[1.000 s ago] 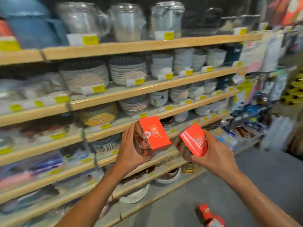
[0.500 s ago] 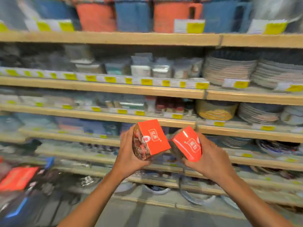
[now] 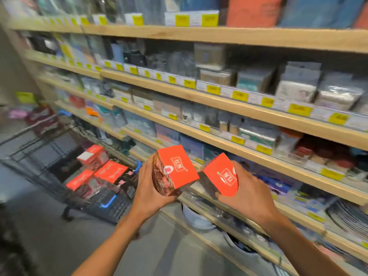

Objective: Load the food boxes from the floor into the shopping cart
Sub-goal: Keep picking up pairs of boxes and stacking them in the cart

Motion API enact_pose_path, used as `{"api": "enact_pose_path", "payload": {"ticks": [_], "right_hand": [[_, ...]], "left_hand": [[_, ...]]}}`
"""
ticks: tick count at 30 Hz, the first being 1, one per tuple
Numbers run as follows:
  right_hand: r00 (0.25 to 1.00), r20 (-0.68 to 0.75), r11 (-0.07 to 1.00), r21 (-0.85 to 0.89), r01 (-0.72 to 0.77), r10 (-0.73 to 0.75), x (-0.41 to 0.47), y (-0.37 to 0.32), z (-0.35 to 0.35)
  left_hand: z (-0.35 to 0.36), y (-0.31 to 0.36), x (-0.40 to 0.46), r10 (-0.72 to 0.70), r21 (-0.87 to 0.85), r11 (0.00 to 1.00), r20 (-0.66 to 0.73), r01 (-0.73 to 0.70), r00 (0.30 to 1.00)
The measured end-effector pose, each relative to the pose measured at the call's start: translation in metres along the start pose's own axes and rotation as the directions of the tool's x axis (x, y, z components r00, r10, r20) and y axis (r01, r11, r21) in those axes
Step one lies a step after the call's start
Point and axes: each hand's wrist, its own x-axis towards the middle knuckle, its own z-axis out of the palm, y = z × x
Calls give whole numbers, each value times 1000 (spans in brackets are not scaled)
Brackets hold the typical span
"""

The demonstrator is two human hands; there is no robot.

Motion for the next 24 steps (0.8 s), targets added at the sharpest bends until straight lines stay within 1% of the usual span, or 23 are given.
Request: {"api": "enact_pose_path", "payload": {"ticks": [2, 4, 7, 11, 13, 16, 19, 23, 24], "right_hand": [[997, 30, 998, 14, 66, -66, 26, -11, 13], [994, 49, 994, 29, 101, -102, 48, -19, 23], [978, 85, 982, 24, 188, -189, 89, -36, 39], [939, 144, 950, 42, 310, -313, 138, -68, 57], [911, 170, 927, 58, 372, -376, 158, -86, 70], [874, 200, 896, 108, 430, -443, 180, -116, 92], [830, 248, 866, 146, 478, -500, 197, -145, 120], [778, 301, 834, 165, 527, -551, 219, -186, 161], [768, 306, 826, 172, 536, -563, 224, -197, 171]], "left_hand": [[-14, -11, 4, -20, 21, 1000, -40, 21, 999], [-26, -16, 8, -26, 41, 999, -63, 28, 998], [-44, -20, 14, -27, 102, 994, -168, 44, 985], [-70, -20, 19, -6, 177, 982, -280, 58, 960], [-84, -25, 16, -18, 191, 978, -345, 89, 938], [-106, -28, 12, -39, 196, 971, -433, 136, 901], [-127, -37, 16, -43, 183, 971, -493, 152, 869], [-152, -66, 13, -111, 94, 974, -590, 204, 800], [-160, -75, 14, -120, 91, 972, -598, 216, 793]]}}
